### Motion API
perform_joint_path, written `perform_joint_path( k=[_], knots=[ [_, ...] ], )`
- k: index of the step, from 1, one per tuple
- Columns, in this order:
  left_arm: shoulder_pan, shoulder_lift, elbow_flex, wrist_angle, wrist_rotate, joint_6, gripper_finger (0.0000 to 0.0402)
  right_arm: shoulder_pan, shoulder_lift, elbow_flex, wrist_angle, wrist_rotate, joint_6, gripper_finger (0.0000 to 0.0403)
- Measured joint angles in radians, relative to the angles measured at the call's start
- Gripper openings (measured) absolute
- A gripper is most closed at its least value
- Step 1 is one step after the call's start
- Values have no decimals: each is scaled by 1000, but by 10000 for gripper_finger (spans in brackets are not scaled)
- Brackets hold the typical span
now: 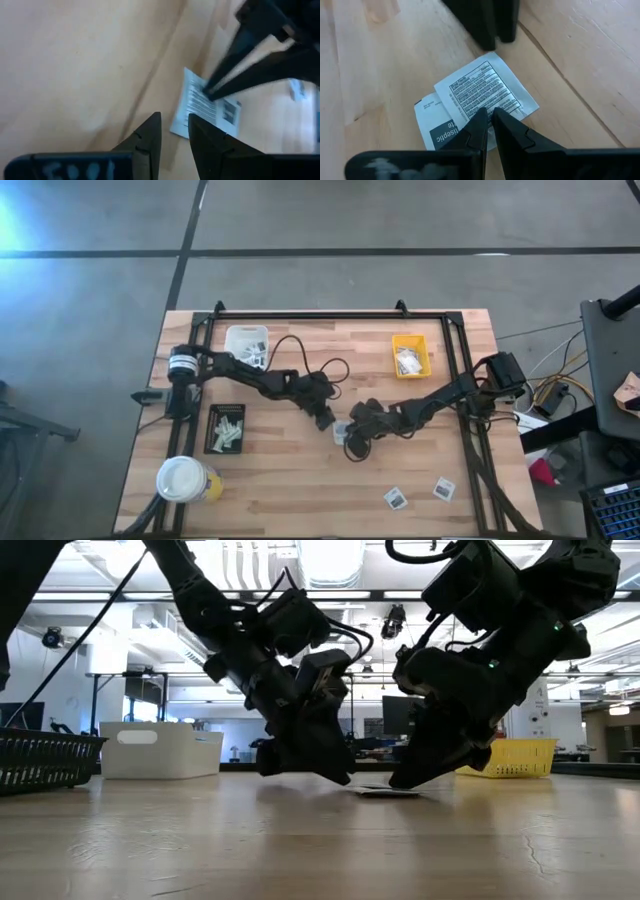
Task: Pick & Place First Aid Supplies
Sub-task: Put the gray towelette pack into the white bin
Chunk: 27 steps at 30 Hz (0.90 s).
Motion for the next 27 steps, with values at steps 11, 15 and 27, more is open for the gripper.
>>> perform_joint_path(
  k=[11, 15, 27],
  knots=[
    [0, 24, 0, 23, 46, 5, 94, -23, 3, -1, 57, 10, -94, 33],
    [1, 24, 0, 20, 48, 6, 94, -25, 3, -1, 64, 15, -100, 33],
    [1, 24, 0, -1, 173, 41, 94, -42, 3, 0, 67, 27, -73, 33]
  ],
)
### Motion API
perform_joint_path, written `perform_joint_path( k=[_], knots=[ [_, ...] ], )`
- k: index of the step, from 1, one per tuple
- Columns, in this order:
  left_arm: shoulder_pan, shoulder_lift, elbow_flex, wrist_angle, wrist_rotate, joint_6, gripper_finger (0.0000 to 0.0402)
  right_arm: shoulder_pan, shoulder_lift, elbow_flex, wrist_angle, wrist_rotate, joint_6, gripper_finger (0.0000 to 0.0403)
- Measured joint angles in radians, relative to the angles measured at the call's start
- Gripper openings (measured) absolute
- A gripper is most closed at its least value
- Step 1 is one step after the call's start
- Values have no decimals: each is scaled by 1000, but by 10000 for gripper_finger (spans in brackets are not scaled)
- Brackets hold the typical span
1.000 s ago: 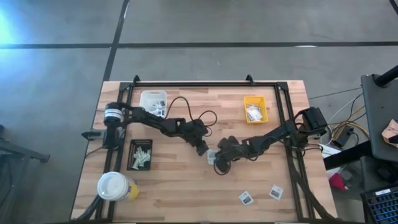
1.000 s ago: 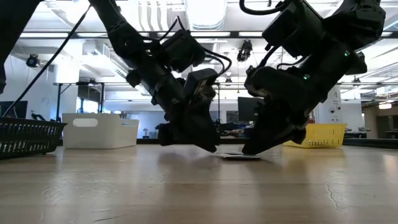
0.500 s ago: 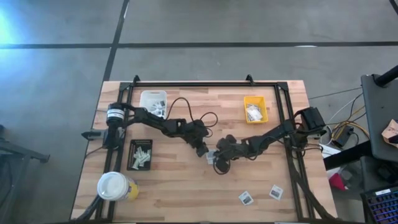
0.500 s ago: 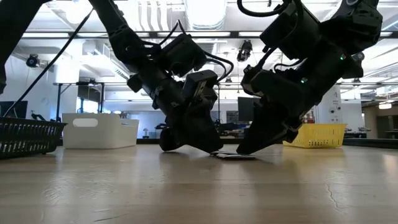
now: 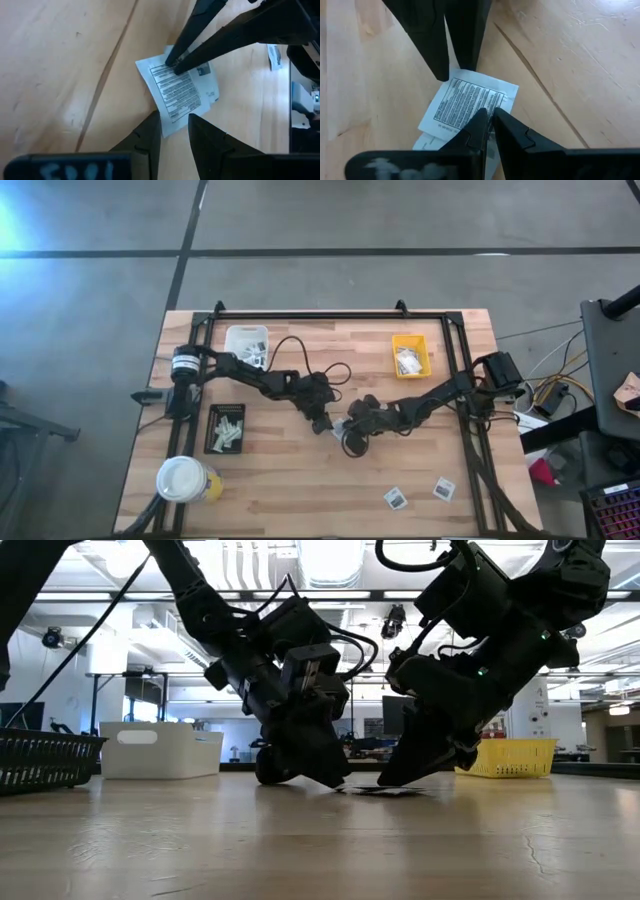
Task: Pick & Place First Aid Supplies
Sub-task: Put the gray towelette pack into the white bin
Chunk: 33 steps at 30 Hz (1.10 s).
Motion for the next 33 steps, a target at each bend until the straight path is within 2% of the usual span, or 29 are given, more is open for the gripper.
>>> perform_joint_path(
  k=[11, 22, 33],
  knots=[
    [-2, 0, 0, 1, -41, -19, 89, -5, 1, 0, 28, 11, 18, 33],
    [-2, 0, 0, 1, -48, -12, 8, -10, 1, 0, 32, 33, 56, 33],
    [-2, 1, 0, 21, -48, 9, 1, -10, -1, 0, 36, 28, -3, 33]
  ],
)
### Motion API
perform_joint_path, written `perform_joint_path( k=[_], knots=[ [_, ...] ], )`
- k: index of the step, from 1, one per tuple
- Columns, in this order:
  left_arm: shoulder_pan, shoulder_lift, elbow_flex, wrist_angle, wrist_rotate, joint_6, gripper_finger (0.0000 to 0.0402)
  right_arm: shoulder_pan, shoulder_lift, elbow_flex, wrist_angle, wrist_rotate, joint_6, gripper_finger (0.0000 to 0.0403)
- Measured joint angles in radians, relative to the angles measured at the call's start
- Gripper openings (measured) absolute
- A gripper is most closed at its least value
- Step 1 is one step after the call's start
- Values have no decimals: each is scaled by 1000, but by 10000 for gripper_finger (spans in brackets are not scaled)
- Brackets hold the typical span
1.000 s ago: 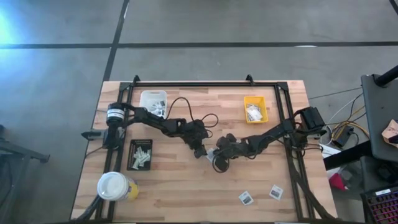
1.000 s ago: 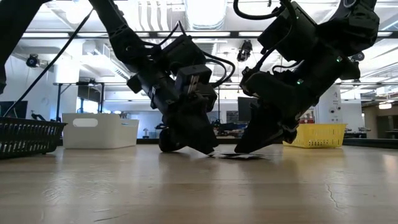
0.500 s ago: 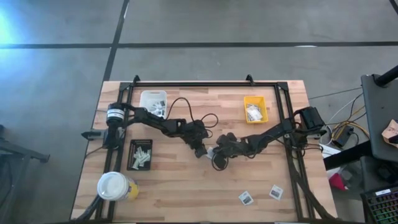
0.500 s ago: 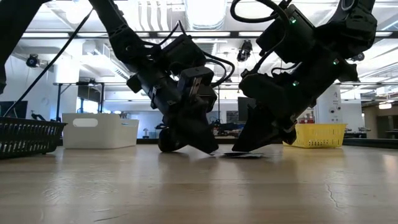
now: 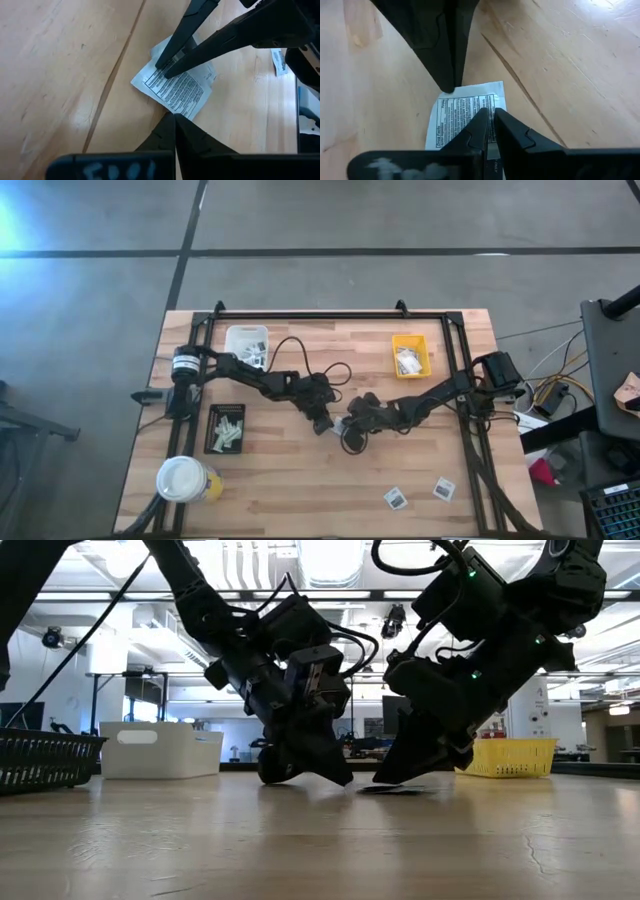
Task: Pick & Place First Aid Supplies
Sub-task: Put the gray towelette pack into the white bin
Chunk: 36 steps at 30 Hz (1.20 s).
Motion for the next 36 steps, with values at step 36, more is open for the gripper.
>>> perform_joint_path(
  k=[36],
  knots=[
    [-24, -50, 2, 5, -27, 299, 0, 124, -293, 1, -348, -160, -675, 63]
  ],
)
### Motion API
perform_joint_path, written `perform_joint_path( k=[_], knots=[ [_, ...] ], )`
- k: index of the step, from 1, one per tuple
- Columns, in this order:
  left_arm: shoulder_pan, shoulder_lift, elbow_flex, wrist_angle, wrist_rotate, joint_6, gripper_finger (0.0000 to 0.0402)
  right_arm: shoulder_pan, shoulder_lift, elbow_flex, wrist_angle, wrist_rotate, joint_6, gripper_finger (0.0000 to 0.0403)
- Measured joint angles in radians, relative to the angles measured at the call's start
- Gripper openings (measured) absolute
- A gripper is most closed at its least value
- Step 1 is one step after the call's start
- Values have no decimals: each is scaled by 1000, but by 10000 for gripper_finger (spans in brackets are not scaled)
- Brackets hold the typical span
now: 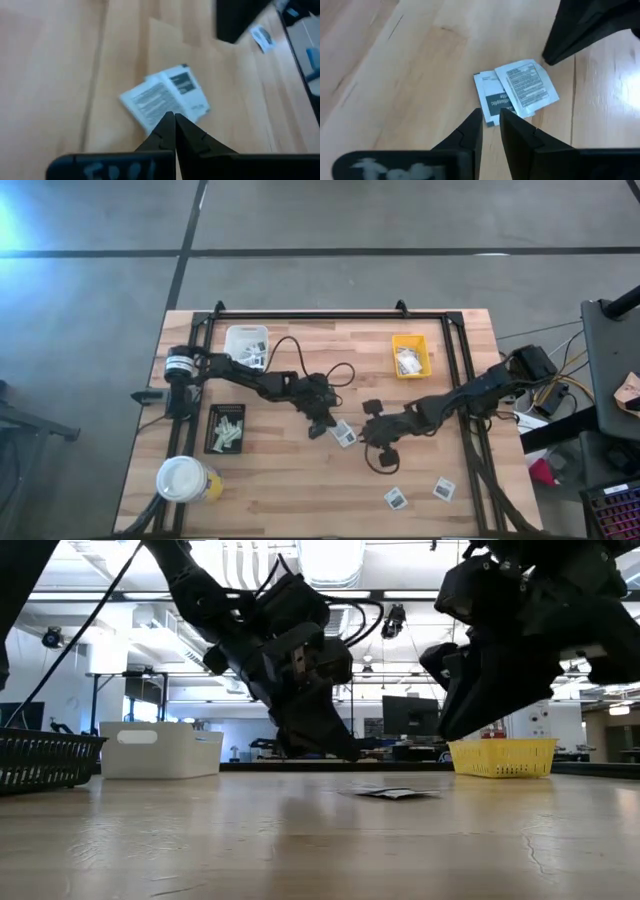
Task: Pick & Place First Aid Supplies
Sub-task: Put the gray towelette pack into the white bin
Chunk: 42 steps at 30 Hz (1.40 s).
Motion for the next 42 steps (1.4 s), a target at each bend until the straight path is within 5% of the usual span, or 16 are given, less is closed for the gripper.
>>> perform_joint_path(
  k=[20, 42],
  knots=[
    [-37, 47, -3, -4, -83, 72, 0, -36, 64, 0, 137, 9, -218, 89],
    [-24, 45, -2, -30, -93, -1, 0, -44, 211, 0, 240, 185, -558, 153]
  ],
)
